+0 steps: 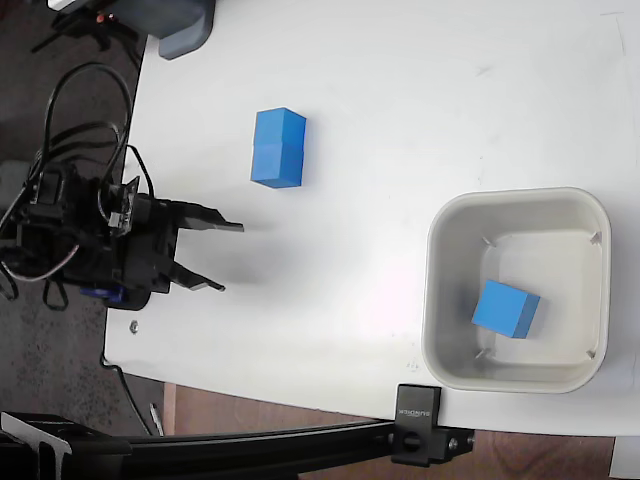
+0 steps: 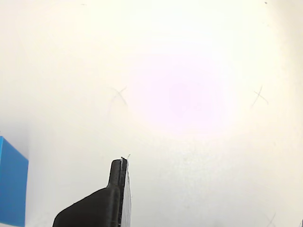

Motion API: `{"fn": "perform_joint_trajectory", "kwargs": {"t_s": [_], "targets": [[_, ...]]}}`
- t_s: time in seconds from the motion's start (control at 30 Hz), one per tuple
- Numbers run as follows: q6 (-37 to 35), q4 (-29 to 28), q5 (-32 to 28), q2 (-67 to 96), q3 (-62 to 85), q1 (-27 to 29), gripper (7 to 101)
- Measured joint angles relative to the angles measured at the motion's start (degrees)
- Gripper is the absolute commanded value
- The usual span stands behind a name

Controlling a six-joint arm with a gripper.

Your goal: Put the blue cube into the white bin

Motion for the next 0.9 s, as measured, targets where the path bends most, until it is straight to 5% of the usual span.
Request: {"fn": "perform_joint_trajectory", "kwargs": {"t_s": [0.9], "targets": [[-1.85,-0.09,-2.29,0.09,0.00,0.09,100.3]]}}
